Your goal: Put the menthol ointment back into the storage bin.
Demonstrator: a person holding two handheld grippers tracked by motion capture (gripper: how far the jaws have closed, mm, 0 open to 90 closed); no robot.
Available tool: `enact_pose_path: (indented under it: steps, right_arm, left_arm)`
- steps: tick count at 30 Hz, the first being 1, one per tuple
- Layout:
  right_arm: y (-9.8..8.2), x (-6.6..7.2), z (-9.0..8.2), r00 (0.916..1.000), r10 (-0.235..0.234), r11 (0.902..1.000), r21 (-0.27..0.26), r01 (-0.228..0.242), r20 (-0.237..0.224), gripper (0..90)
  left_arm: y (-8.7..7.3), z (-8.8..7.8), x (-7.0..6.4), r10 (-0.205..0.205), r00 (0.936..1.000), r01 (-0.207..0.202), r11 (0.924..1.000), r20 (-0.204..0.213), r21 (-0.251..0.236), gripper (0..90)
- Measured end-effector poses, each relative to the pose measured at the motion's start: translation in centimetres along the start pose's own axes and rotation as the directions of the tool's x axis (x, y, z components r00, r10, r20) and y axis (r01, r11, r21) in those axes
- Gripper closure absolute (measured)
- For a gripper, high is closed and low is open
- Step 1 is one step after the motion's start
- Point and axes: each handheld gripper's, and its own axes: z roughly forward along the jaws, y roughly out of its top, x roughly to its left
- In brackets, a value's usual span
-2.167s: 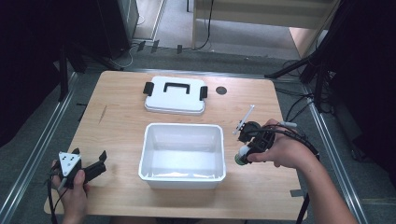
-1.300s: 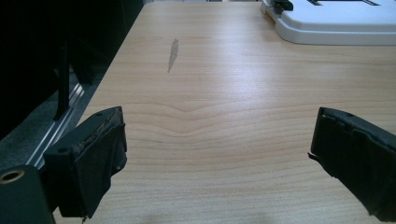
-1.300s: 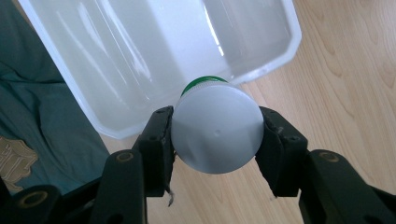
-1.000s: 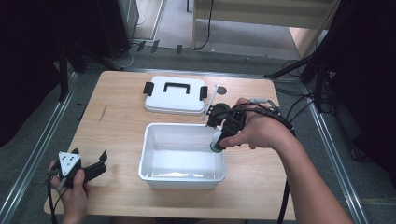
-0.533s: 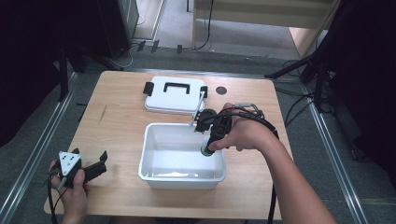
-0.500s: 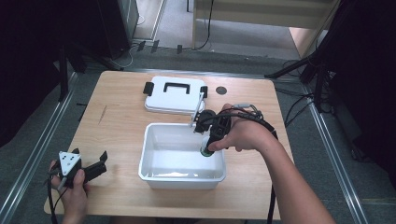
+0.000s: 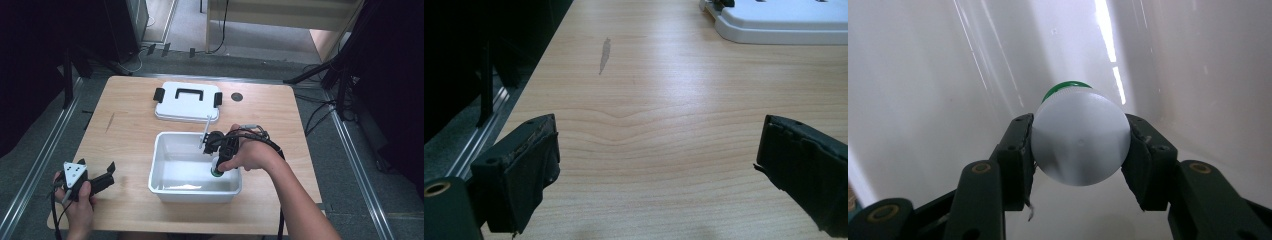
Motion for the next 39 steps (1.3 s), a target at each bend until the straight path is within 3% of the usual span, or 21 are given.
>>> enact_pose_path:
  steps: [9,21,31,39]
  right_arm:
    - [0.5,0.2,2.2,0.9999,-0.009,0.9997,0.023,0.009,0.006,51.7]
    - [0.8,0.5,4.4,0.9997,-0.019,0.9955,0.093,0.017,0.016,51.6]
    - [0.9,0.6,5.0,0.9993,-0.032,0.9937,0.108,0.03,0.019,51.1]
    - [0.7,0.6,4.0,0.9995,-0.027,0.9961,0.085,0.025,0.018,50.3]
  left_arm:
    - [0.0,0.0,0.0,0.001,1.0,-0.001,1.0,-0.001,0.002,4.6]
    - [0.0,0.1,0.0,-0.004,1.0,0.004,1.0,0.001,0.003,4.6]
    - [0.0,0.1,0.0,-0.004,1.0,0.004,1.0,0.002,0.005,4.6]
    - [0.0,0.1,0.0,-0.003,1.0,0.003,1.0,0.004,0.006,4.6]
